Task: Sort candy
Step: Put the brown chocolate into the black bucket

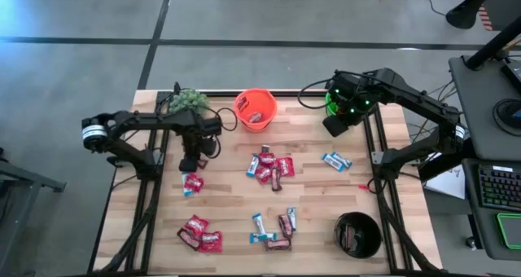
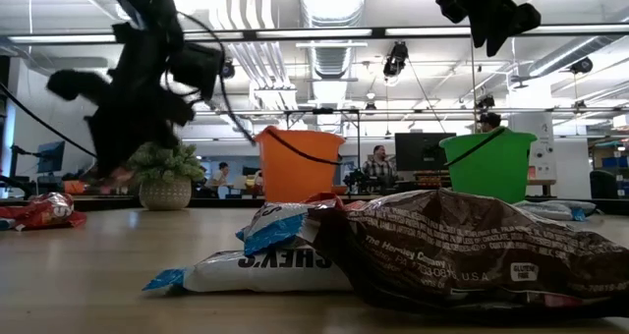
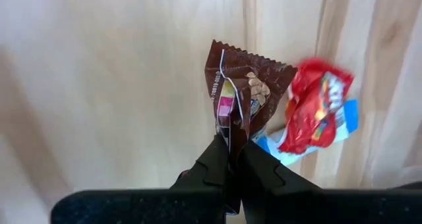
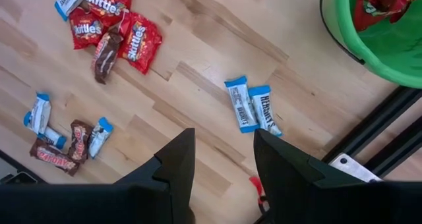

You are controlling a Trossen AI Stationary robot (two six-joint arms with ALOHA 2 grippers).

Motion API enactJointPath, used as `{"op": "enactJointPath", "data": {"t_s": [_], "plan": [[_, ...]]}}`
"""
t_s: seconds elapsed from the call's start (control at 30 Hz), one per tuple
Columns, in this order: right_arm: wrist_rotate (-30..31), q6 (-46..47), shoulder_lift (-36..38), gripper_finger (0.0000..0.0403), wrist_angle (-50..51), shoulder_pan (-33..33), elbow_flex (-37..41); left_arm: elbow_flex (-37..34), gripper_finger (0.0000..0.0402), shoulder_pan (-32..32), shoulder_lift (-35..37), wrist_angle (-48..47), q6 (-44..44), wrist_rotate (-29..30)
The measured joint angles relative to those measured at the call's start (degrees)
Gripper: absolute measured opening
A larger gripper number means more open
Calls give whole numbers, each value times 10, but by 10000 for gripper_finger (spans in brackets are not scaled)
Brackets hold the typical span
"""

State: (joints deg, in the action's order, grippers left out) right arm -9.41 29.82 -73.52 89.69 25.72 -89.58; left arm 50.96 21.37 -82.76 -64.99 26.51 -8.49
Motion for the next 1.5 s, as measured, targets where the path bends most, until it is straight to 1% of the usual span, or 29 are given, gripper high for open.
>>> {"op": "enactJointPath", "data": {"t_s": [0.07,0.2,0.3,0.4,0.6,0.8,0.9,1.0,1.2,1.27,1.4,1.43,1.5], "plan": [[1,-4,0,146,-1,0,0,32,0,0,0,-15,0,0],[23,-12,0,146,-4,0,0,106,0,0,0,-45,6,6],[26,-13,0,146,-4,0,0,165,0,0,0,-78,11,31],[34,-14,0,146,-4,-1,0,226,0,0,0,-108,11,41],[36,-39,-5,146,-10,-13,0,335,0,0,0,-127,5,41],[35,-39,-21,146,-25,-16,0,413,0,0,1,-126,-3,41],[34,-51,-35,154,-26,-16,0,437,0,0,1,-126,-9,41],[35,-72,-48,172,-26,-18,0,454,0,0,1,-126,-14,41],[30,-76,-69,215,-53,-19,0,459,0,0,1,-117,-16,52],[7,-70,-69,223,-89,-18,0,457,0,0,1,-108,-18,60],[-84,-68,-65,228,-194,-19,0,458,0,0,0,-74,-25,63],[-98,-63,-64,228,-219,-21,0,458,0,0,0,-63,-29,64],[-106,-51,-61,228,-275,-25,0,460,0,0,0,-38,-37,64]]}}
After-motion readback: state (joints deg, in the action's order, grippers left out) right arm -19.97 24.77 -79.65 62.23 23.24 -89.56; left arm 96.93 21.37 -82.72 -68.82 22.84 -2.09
